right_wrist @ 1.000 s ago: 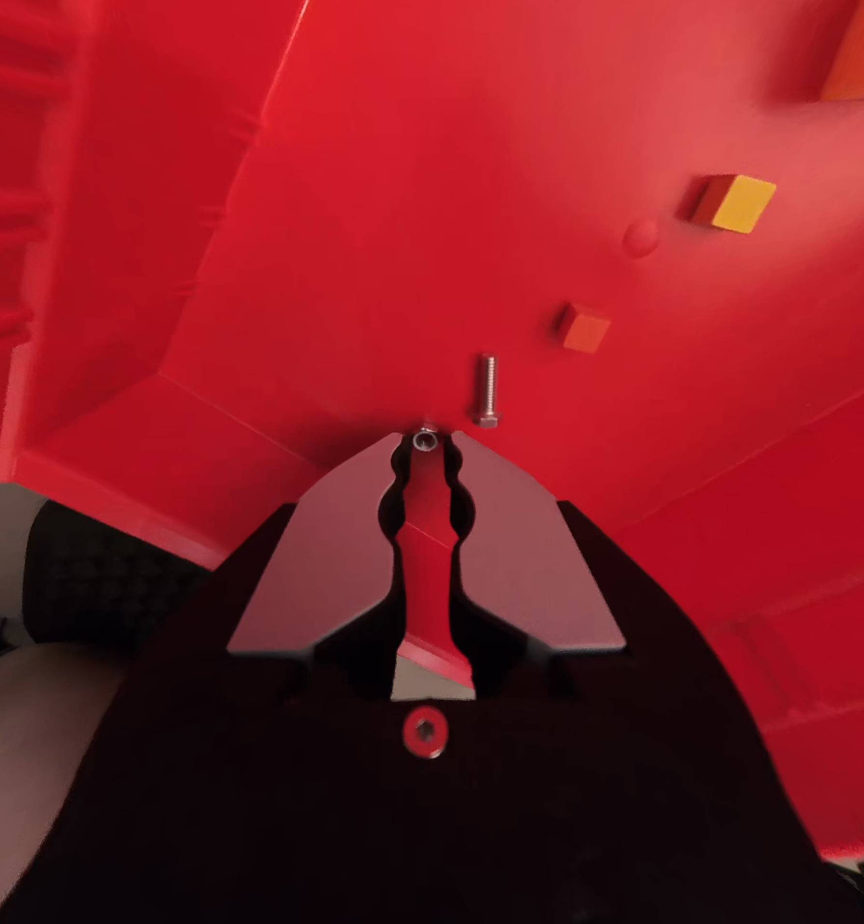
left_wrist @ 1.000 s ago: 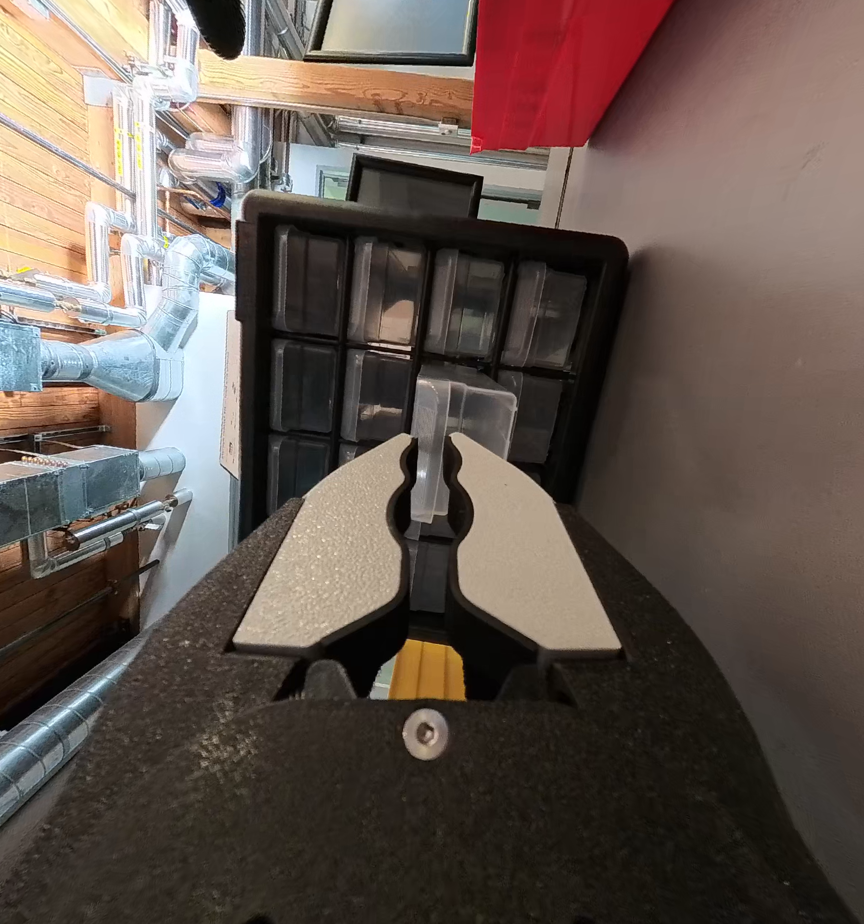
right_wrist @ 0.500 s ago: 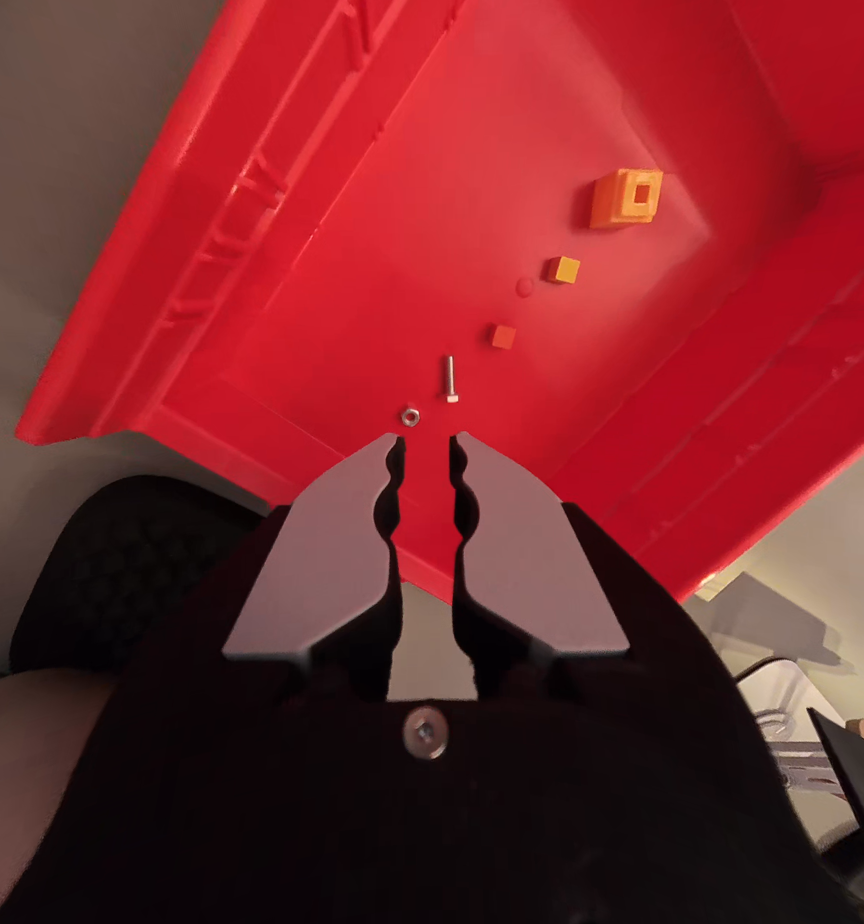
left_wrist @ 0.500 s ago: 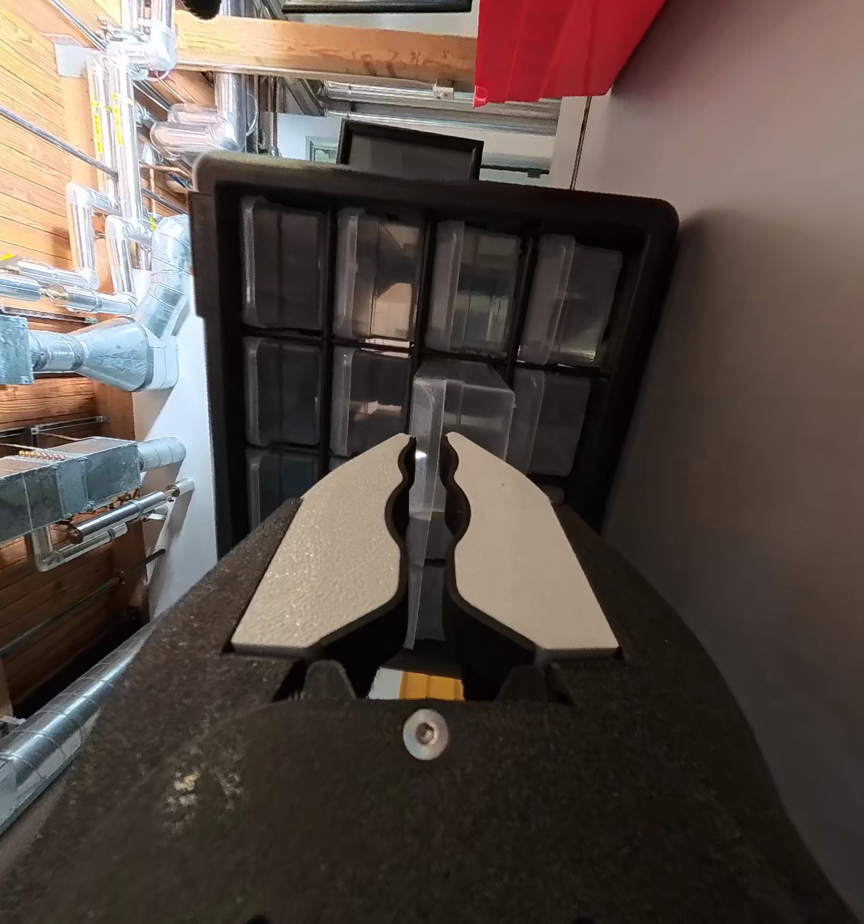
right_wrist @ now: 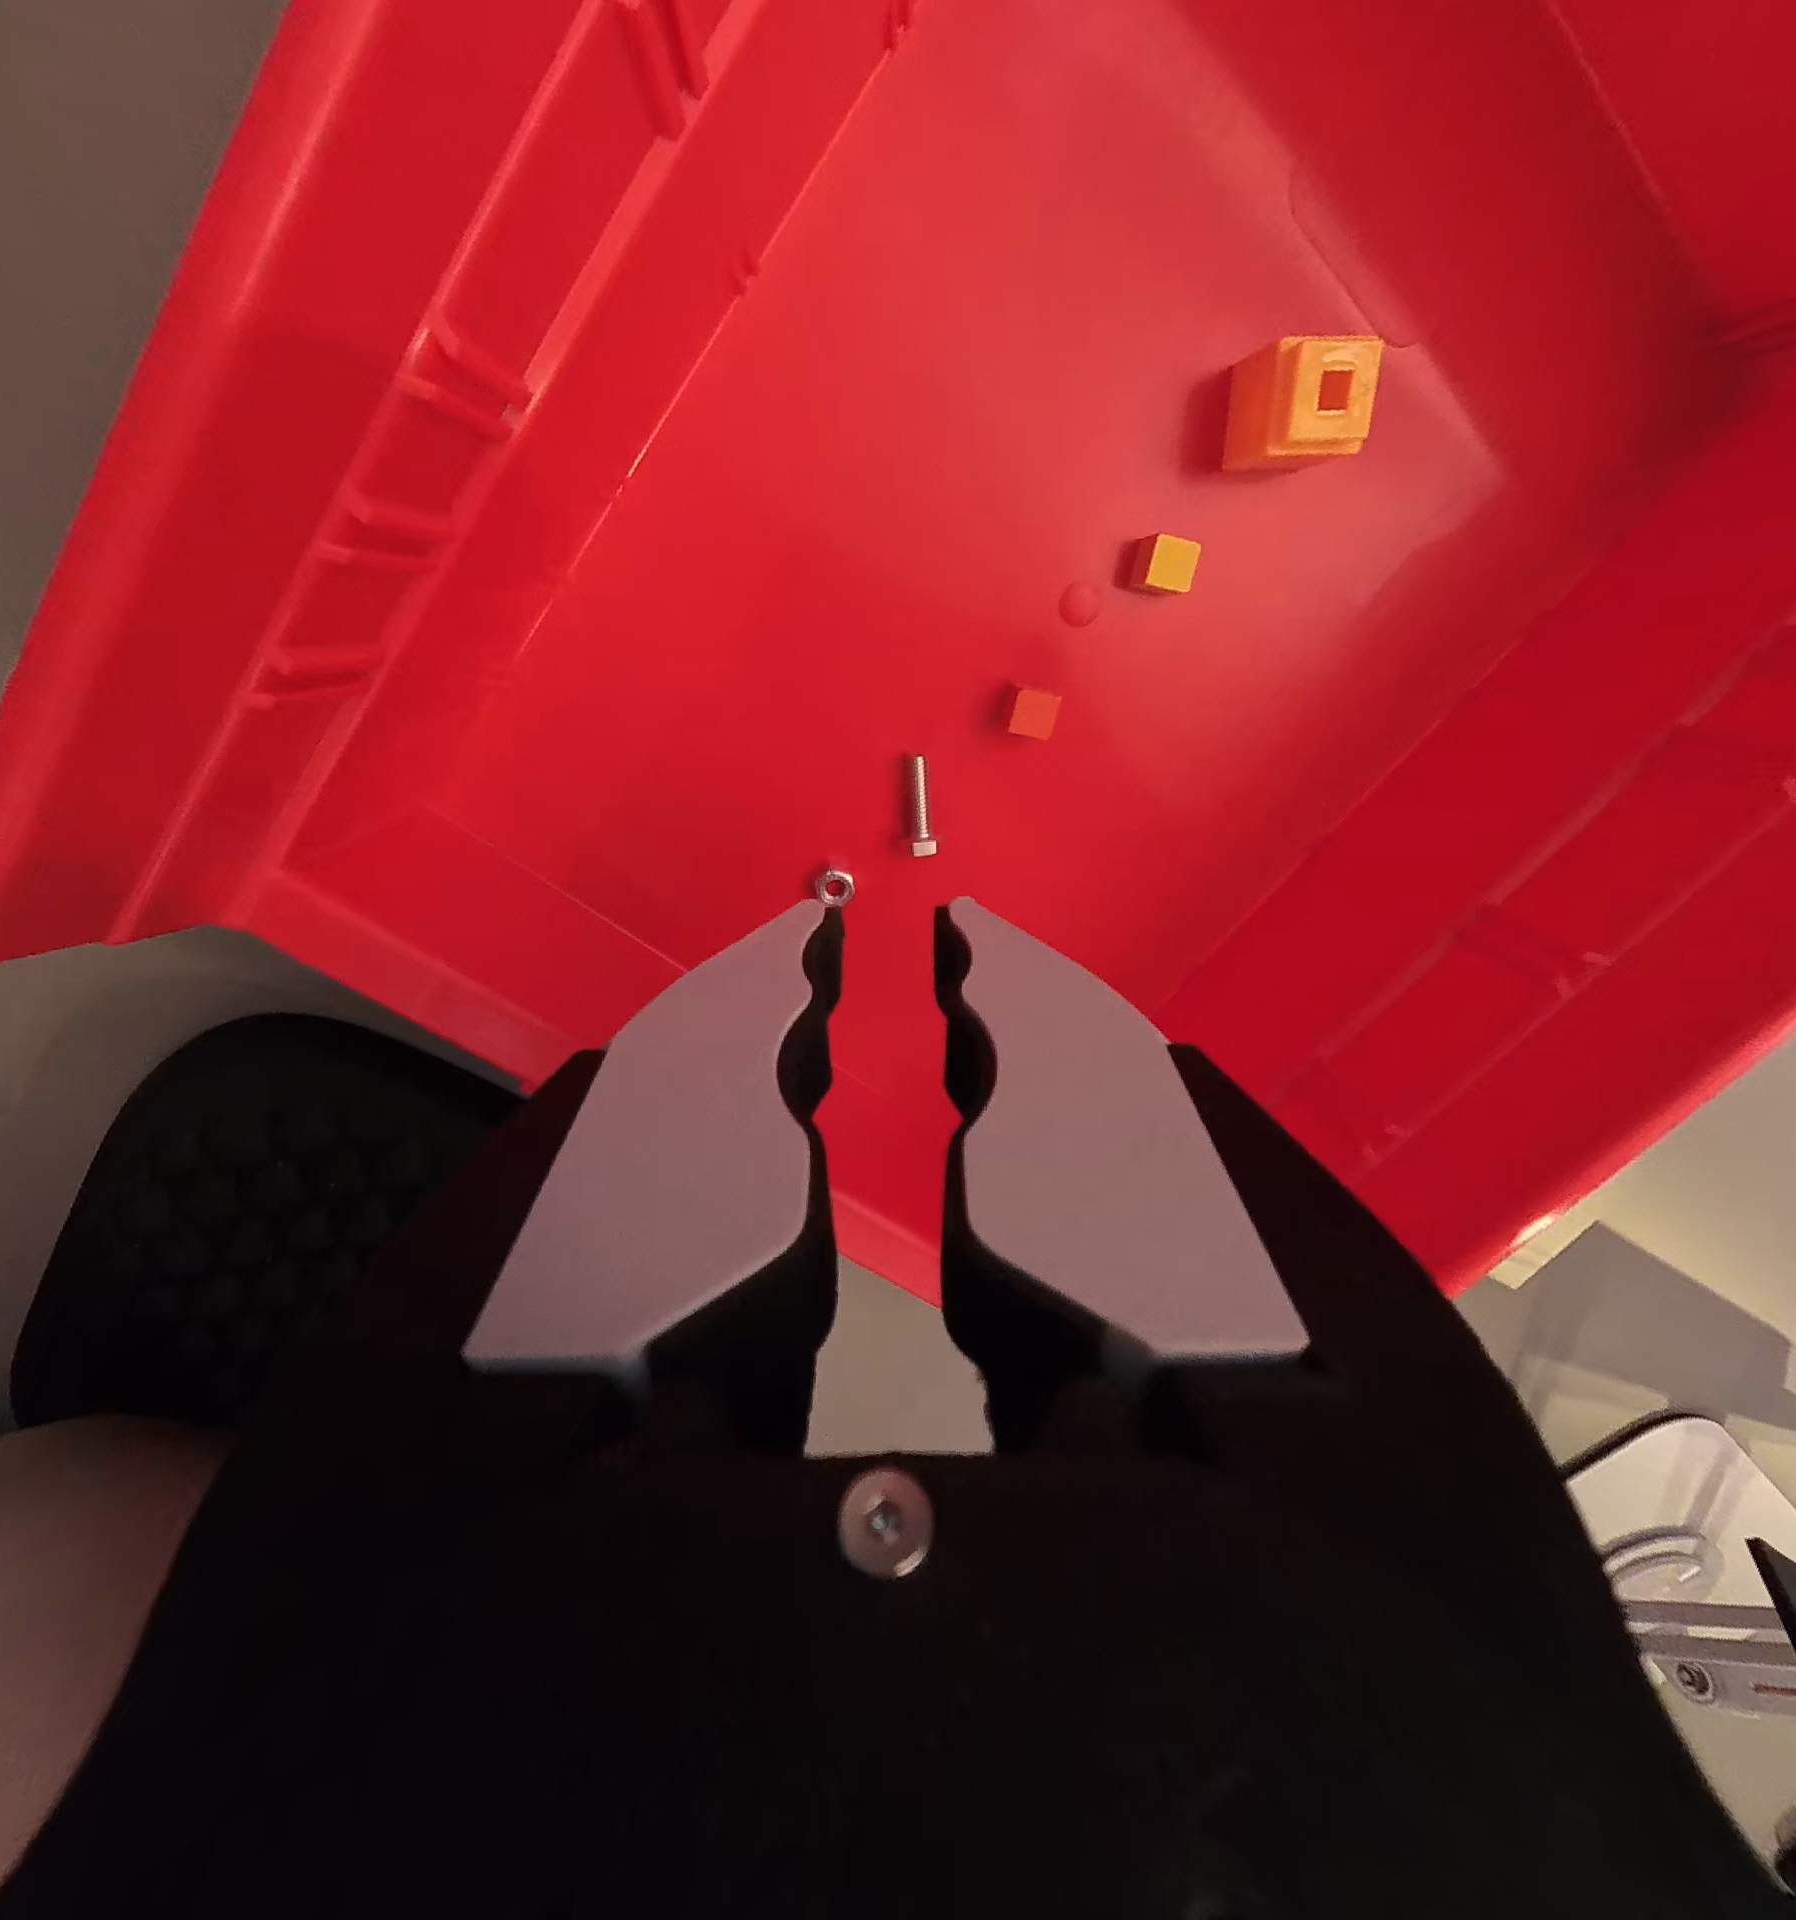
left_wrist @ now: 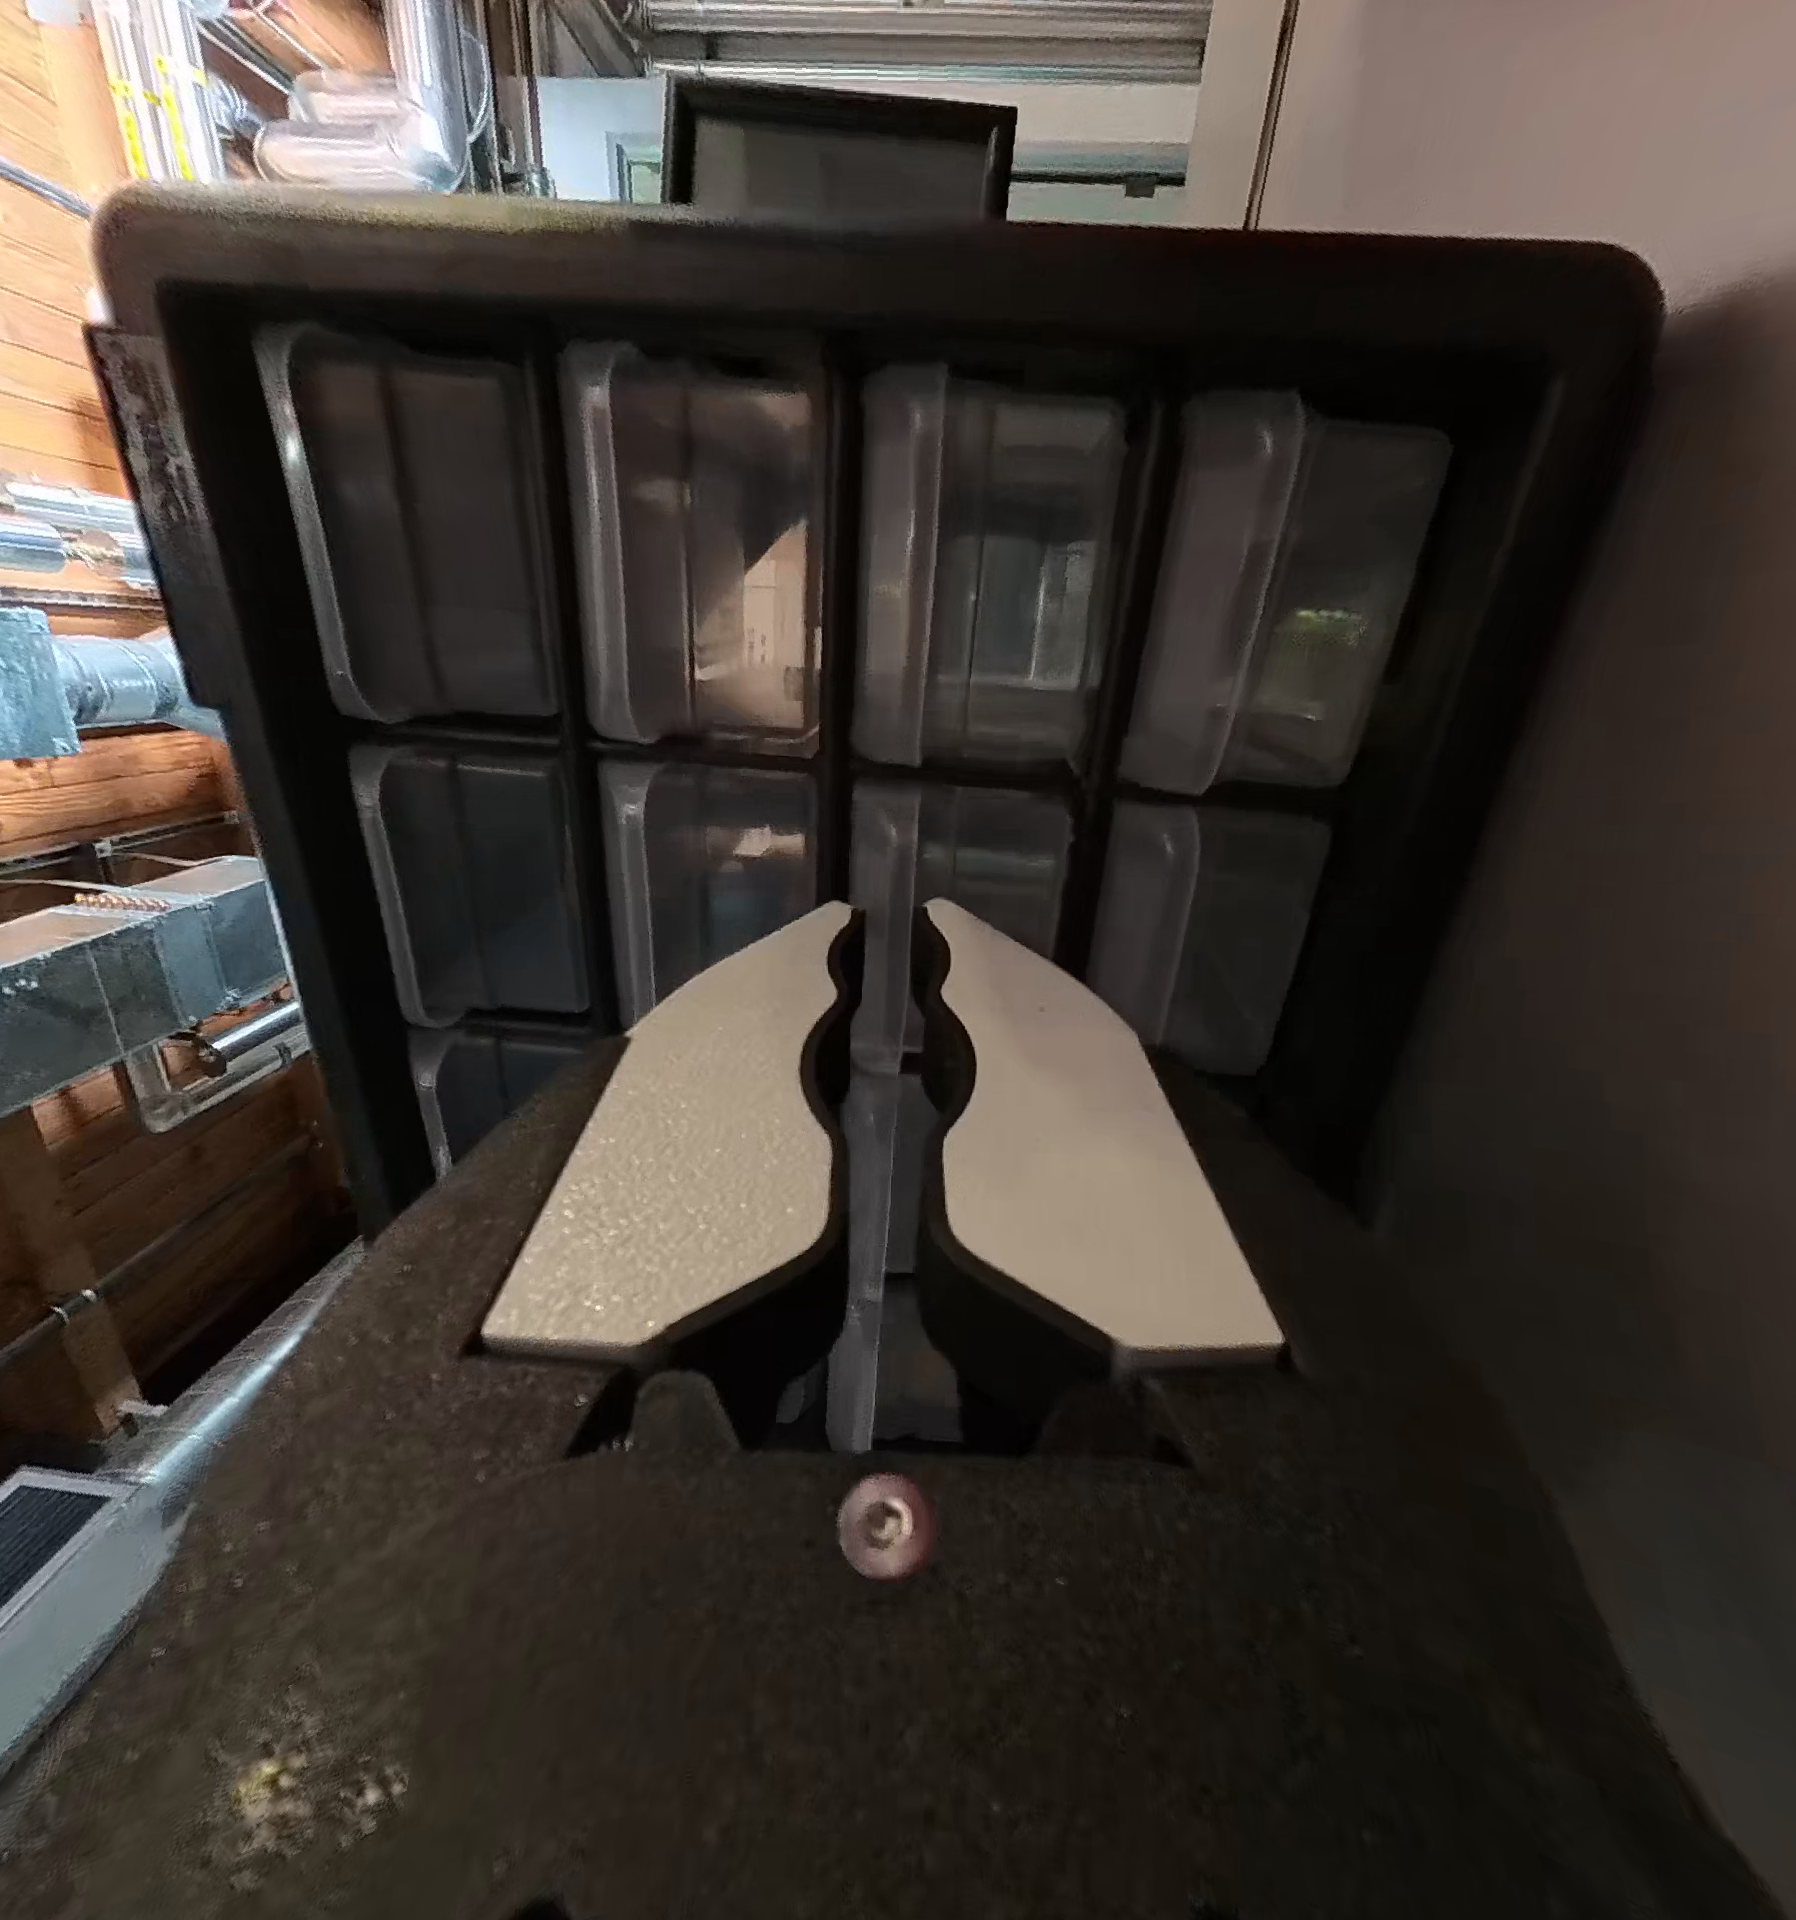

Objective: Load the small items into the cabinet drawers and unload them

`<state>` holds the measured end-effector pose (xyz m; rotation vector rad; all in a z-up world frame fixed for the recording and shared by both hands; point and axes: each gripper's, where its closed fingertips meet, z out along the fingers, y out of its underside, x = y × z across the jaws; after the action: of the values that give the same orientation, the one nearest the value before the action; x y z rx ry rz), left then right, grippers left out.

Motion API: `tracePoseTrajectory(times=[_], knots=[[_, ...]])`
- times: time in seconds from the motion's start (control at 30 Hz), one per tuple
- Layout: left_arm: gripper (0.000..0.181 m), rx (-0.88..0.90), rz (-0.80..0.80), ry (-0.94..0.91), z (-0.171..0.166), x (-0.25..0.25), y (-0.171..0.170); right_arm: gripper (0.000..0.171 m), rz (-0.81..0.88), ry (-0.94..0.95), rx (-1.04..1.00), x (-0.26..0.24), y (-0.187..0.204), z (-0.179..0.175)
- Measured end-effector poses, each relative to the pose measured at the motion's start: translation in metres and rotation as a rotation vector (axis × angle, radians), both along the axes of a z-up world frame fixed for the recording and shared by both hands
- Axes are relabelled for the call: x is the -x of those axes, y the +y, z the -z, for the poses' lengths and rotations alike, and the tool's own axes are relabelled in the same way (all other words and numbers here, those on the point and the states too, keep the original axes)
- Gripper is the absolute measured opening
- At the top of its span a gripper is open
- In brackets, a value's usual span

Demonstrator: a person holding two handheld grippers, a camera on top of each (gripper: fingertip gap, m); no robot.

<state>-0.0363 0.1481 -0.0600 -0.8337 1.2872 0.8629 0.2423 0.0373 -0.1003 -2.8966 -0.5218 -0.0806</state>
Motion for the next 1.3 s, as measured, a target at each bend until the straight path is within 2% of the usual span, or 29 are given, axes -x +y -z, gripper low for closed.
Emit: tracePoseTrajectory(times=[0.1, 0.17, 0.23, 0.4, 0.53, 0.63, 0.77, 0.9, 1.13, 1.3], knots=[[0.011, 0.064, -0.001, -0.072, 0.002, 0.001, 0.002, 0.018, 0.027, -0.011, 0.018, -0.003, -0.001, 0.001], [0.029, 0.125, -0.013, -0.132, 0.004, 0.004, 0.001, 0.018, 0.028, -0.017, 0.004, -0.002, 0.003, -0.001], [0.039, 0.179, 0.004, -0.196, 0.007, 0.010, -0.009, 0.018, 0.011, -0.014, -0.018, 0.002, 0.007, -0.003], [0.031, 0.434, 0.219, -0.457, 0.017, 0.016, -0.052, 0.018, -0.010, -0.049, -0.091, 0.002, 0.019, -0.008], [0.030, 0.559, 0.261, -0.572, 0.012, 0.011, -0.062, 0.018, 0.027, -0.101, -0.219, -0.008, 0.040, -0.022], [0.027, 0.667, 0.254, -0.575, 0.029, 0.007, -0.068, 0.018, 0.052, -0.140, -0.379, -0.014, 0.063, -0.041], [0.026, 0.641, 0.237, -0.517, 0.035, 0.007, -0.068, 0.018, 0.091, -0.156, -0.594, -0.019, 0.085, -0.069], [0.025, 0.677, 0.254, -0.501, 0.040, 0.003, -0.077, 0.019, 0.162, -0.211, -0.703, -0.036, 0.089, -0.083], [0.021, 0.673, 0.230, -0.507, 0.043, 0.010, -0.072, 0.026, 0.386, -0.269, -0.730, -0.084, 0.060, -0.088], [0.021, 0.654, 0.209, -0.498, 0.043, 0.011, -0.066, 0.037, 0.529, -0.159, -0.644, -0.115, 0.031, -0.069]])
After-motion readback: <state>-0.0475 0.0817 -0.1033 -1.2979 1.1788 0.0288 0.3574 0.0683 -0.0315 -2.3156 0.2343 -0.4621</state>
